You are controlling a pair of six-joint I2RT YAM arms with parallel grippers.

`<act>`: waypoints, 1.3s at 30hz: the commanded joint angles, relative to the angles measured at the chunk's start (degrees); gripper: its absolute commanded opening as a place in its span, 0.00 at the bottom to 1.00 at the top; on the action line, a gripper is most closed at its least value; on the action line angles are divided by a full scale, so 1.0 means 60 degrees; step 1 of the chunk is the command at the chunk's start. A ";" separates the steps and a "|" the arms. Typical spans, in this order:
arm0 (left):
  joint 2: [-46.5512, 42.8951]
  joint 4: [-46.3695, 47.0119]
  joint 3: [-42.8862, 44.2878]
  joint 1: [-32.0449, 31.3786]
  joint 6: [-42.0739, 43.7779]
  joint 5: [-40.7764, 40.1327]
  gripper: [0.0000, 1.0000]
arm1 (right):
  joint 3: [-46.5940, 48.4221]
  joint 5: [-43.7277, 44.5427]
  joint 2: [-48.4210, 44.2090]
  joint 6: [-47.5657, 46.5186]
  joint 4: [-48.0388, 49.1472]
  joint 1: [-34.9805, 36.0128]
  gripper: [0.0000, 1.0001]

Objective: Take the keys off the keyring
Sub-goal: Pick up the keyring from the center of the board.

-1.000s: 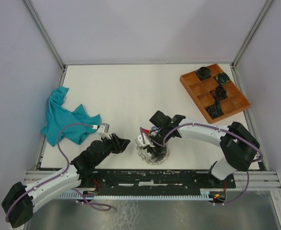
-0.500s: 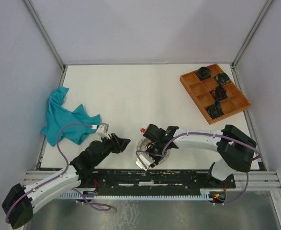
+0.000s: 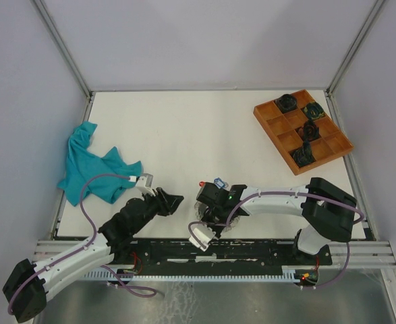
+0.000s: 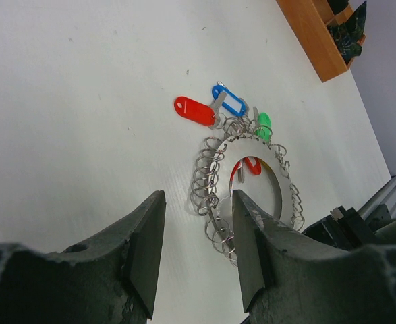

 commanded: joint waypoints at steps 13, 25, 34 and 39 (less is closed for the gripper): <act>-0.0455 0.1215 -0.0685 0.0038 -0.0189 0.0725 0.52 | 0.1541 -0.3057 -0.1733 0.1617 -0.1868 -0.2257 0.01; -0.0648 0.4536 -0.0959 0.0047 0.2748 0.2619 0.57 | 0.3062 -0.5940 -0.3090 0.1822 -0.3890 -0.4689 0.01; -0.0355 0.6211 -0.0986 0.0029 0.5444 0.3768 0.61 | 0.3800 -0.6469 -0.2957 0.1201 -0.5007 -0.5067 0.01; 0.1006 0.7091 -0.0815 0.0033 0.5760 0.4031 0.64 | 0.4776 -0.6449 -0.2496 -0.0055 -0.6535 -0.5147 0.01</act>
